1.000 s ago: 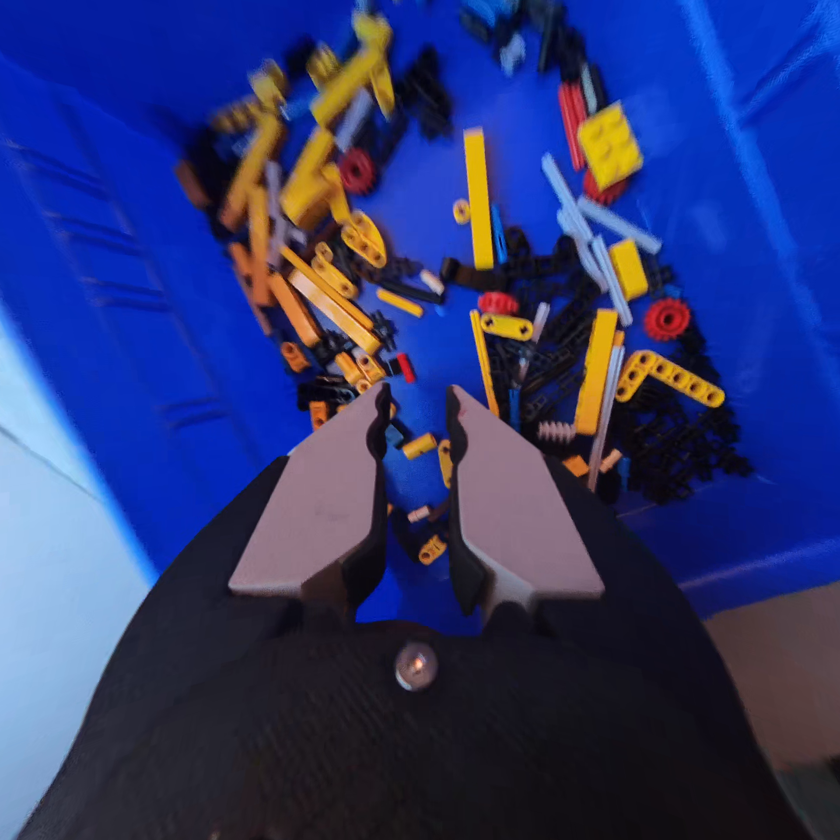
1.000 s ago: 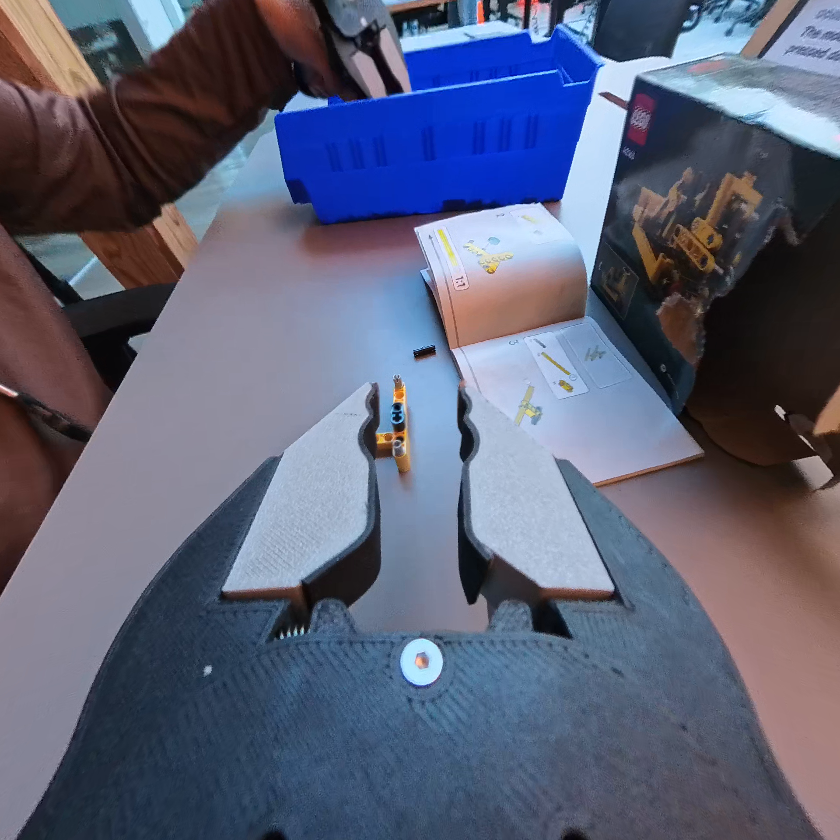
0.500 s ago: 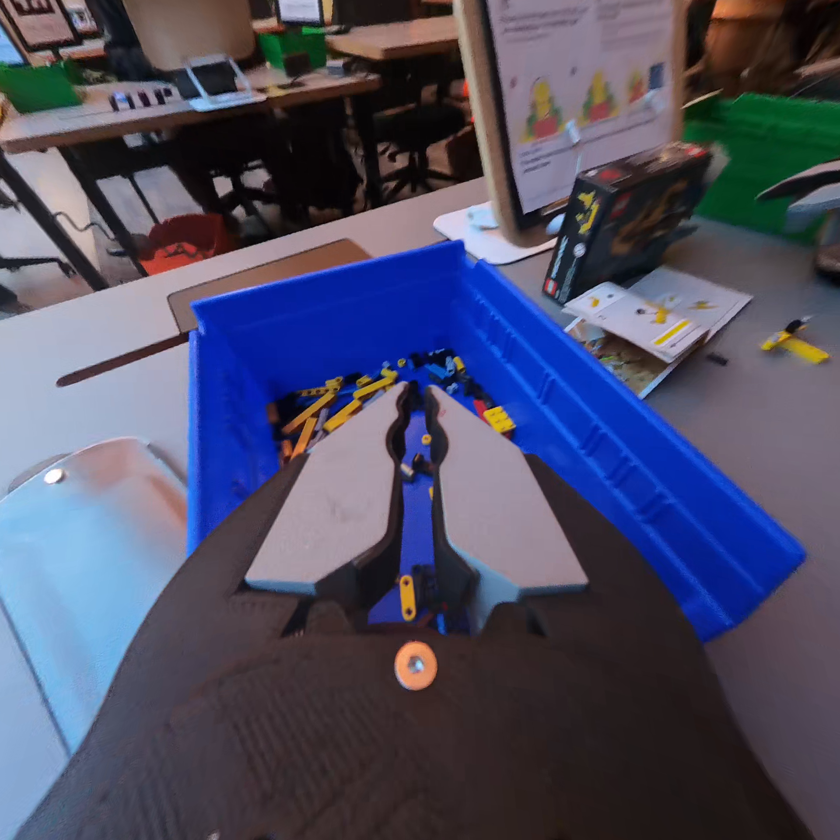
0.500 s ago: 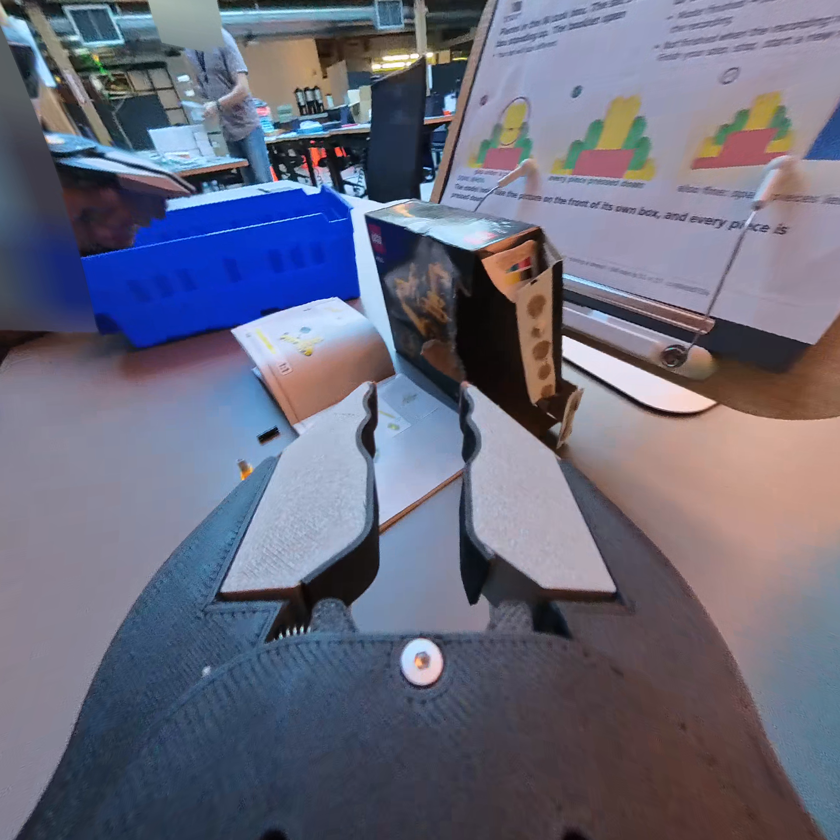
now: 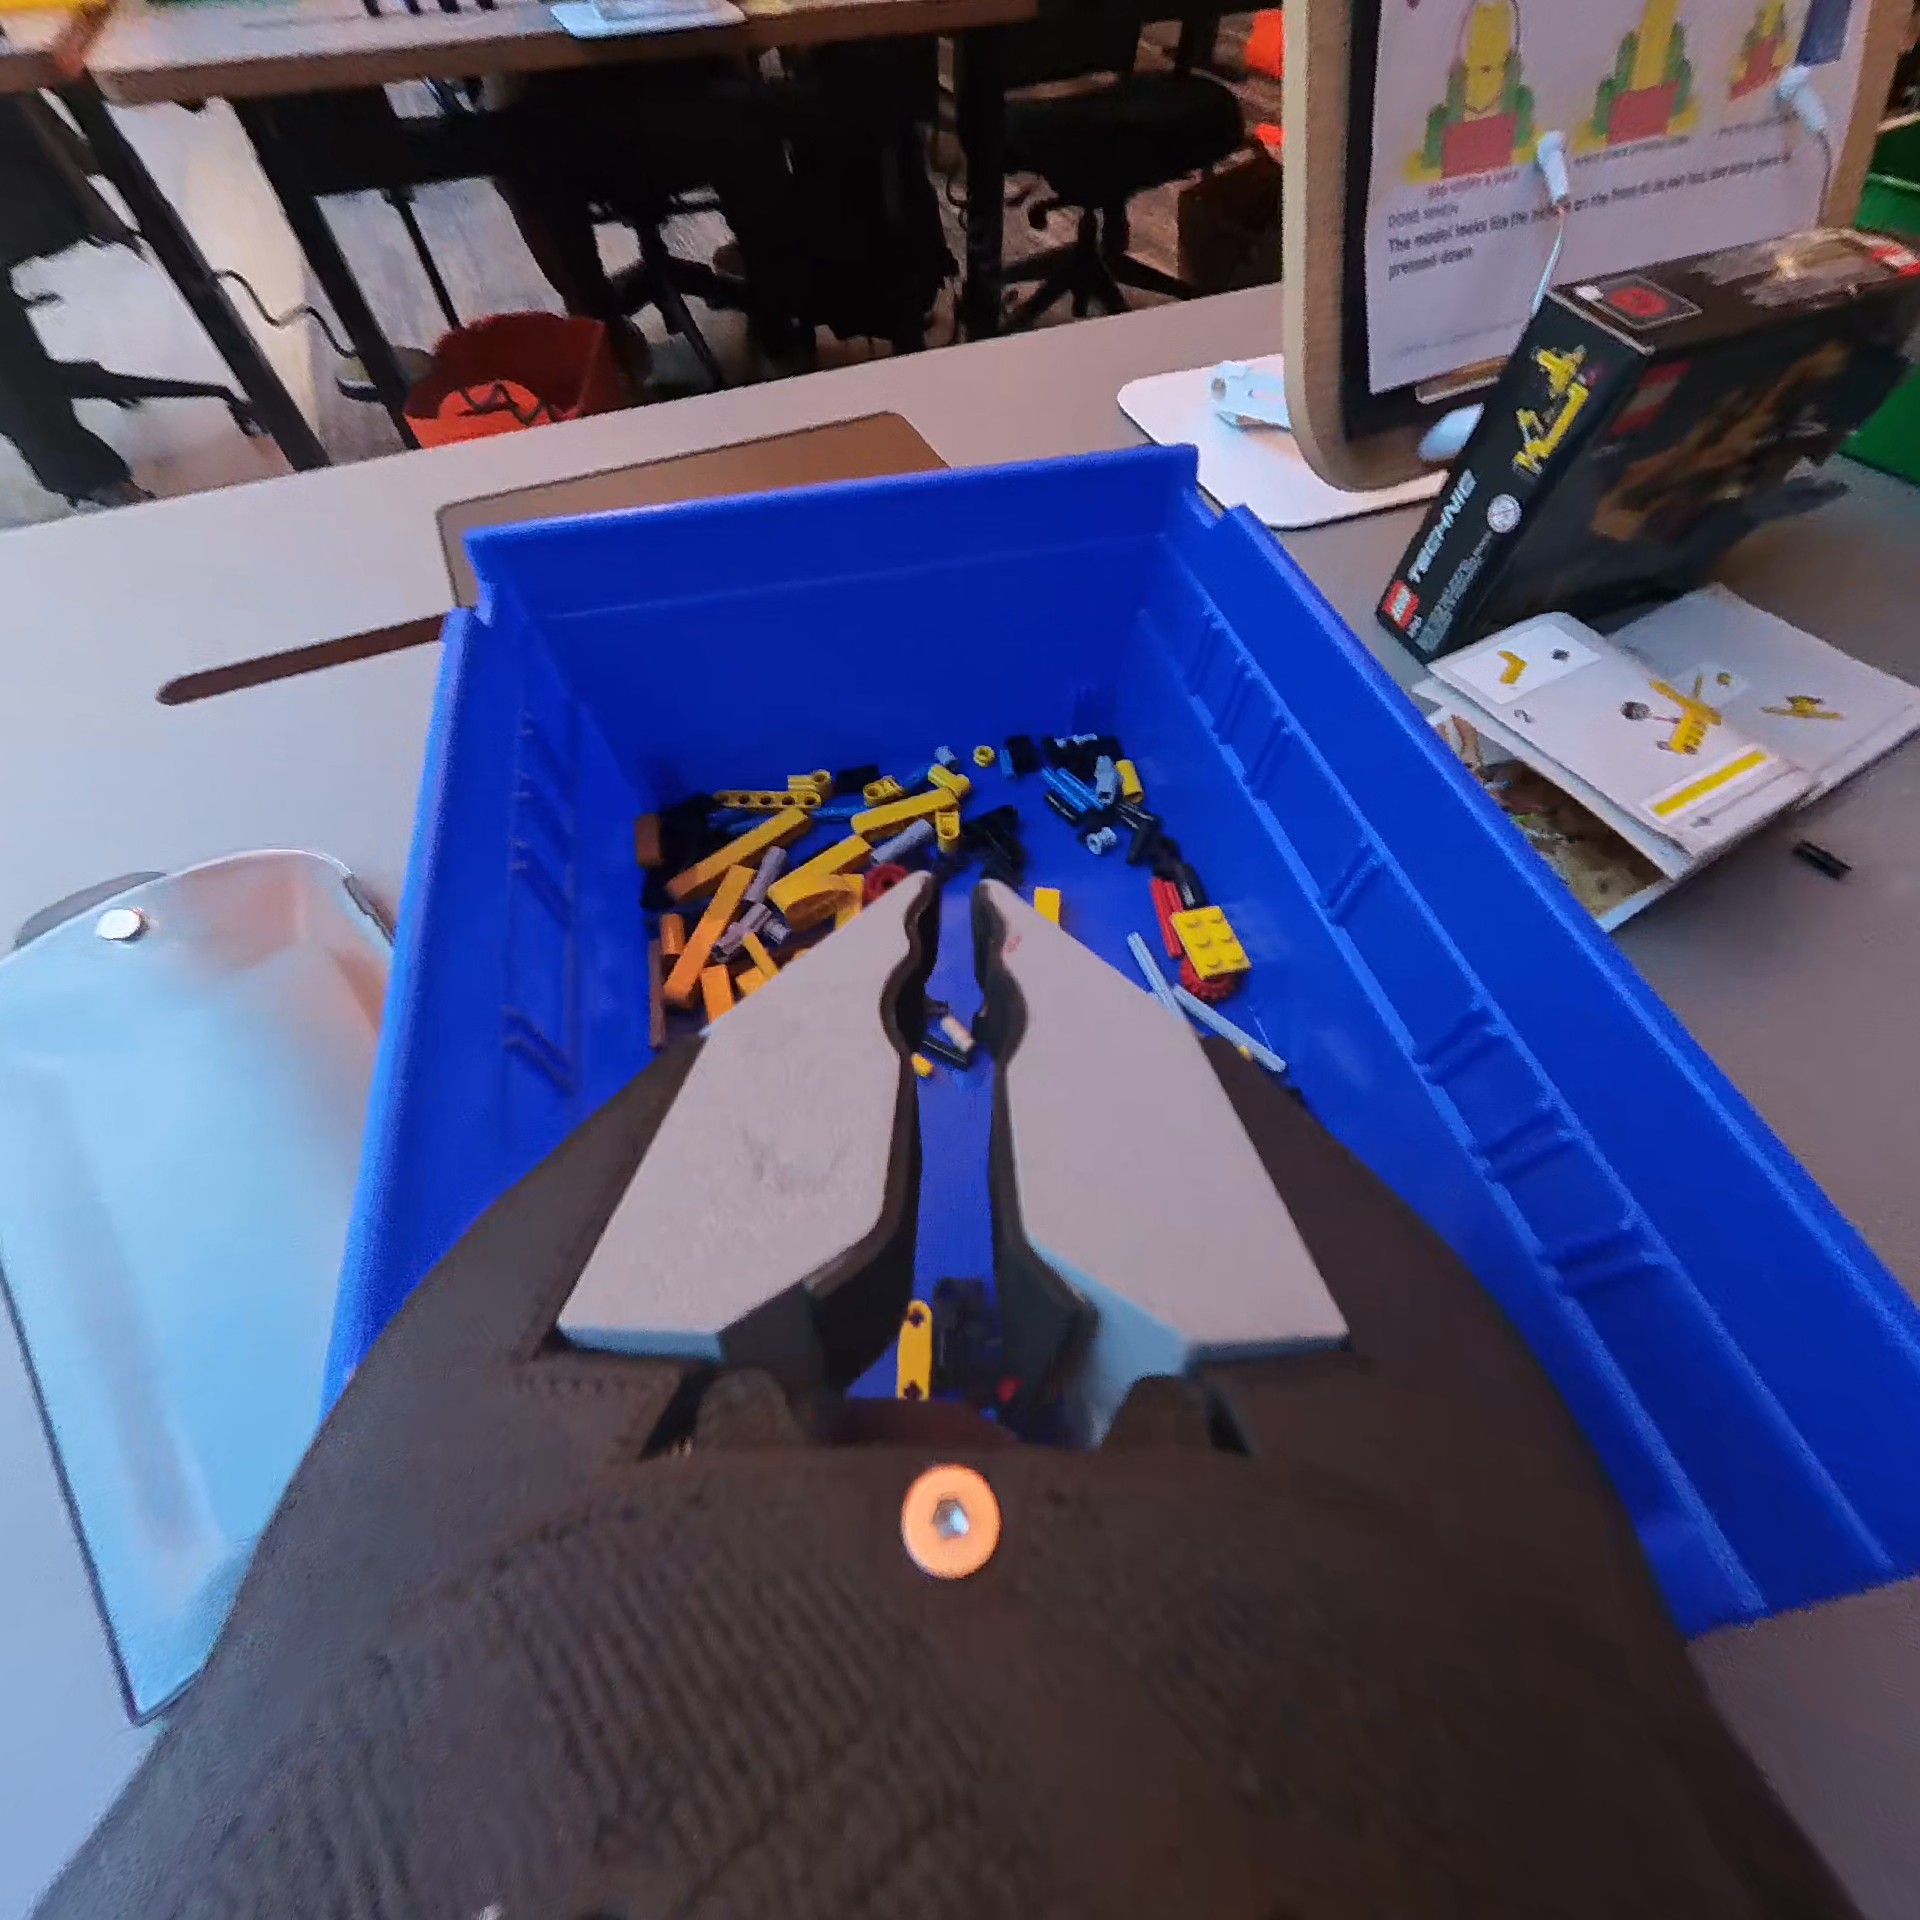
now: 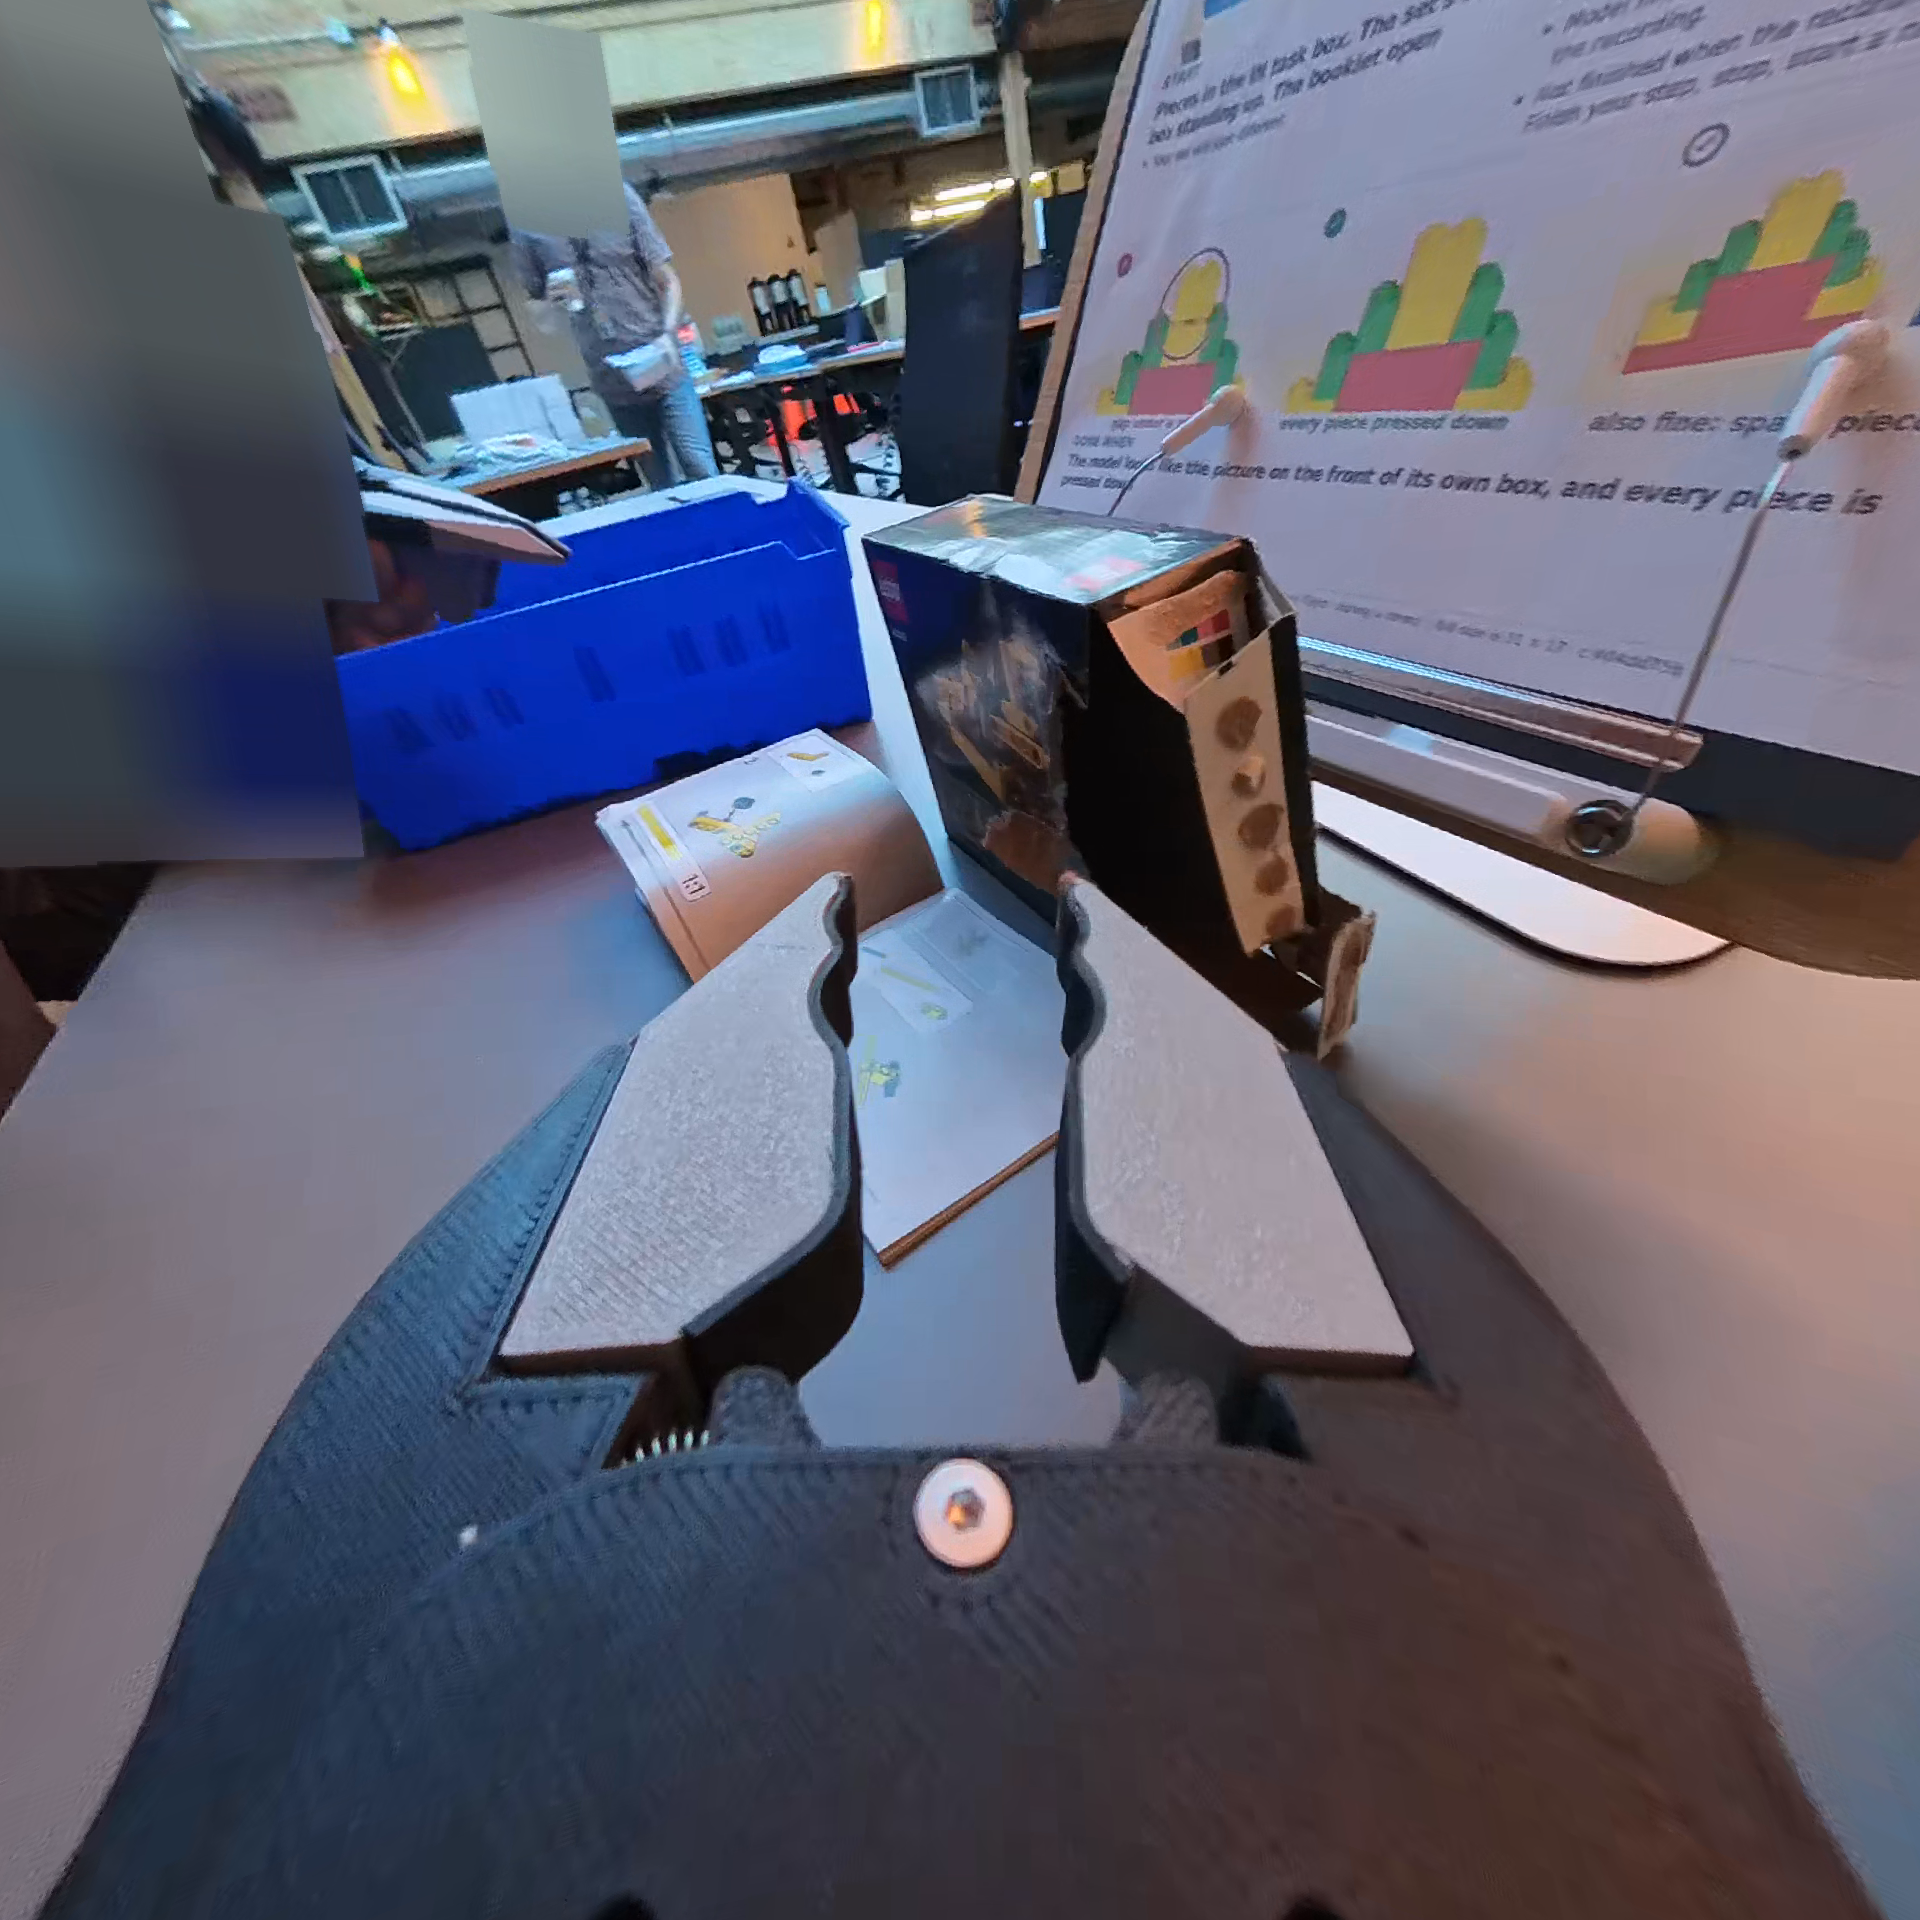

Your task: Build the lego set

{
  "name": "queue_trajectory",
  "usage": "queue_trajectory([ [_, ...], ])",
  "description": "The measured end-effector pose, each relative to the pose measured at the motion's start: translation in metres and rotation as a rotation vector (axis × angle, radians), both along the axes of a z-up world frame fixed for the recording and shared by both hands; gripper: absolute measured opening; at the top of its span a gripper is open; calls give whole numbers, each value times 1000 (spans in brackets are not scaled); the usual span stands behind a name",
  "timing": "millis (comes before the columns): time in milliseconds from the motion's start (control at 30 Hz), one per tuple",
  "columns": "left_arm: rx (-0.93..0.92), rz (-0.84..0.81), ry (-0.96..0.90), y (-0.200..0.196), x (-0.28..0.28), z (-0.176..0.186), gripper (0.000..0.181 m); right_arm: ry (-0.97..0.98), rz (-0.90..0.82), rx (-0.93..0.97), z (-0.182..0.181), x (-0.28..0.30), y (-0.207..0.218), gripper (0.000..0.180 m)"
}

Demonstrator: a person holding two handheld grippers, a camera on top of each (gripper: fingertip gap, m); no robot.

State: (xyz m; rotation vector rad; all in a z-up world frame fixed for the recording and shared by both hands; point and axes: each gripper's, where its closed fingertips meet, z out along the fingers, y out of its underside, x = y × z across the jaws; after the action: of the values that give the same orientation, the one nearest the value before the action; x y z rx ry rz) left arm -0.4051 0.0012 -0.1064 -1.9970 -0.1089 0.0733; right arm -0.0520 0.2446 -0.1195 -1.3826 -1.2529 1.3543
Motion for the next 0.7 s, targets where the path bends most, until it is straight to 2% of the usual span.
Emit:
queue_trajectory([
  [133,-83,-74,-64,2,12,-13,9,23,9,7,3,1,-3,33],
  [200,-183,-103,-78,4,19,-28,5,17,17,12,2,0,-4,32],
  [300,-366,-33,6,1,9,-54,2,14,41,14,2,-1,-9,32],
  [433,-600,-18,120,-14,2,-80,0,12,71,21,2,-1,-16,31],
  [600,-769,-82,44,-30,7,-99,1,6,100,22,1,-2,-23,30],
  [700,-780,-120,-4,-32,13,-100,1,1,107,29,0,-2,-26,29],
])
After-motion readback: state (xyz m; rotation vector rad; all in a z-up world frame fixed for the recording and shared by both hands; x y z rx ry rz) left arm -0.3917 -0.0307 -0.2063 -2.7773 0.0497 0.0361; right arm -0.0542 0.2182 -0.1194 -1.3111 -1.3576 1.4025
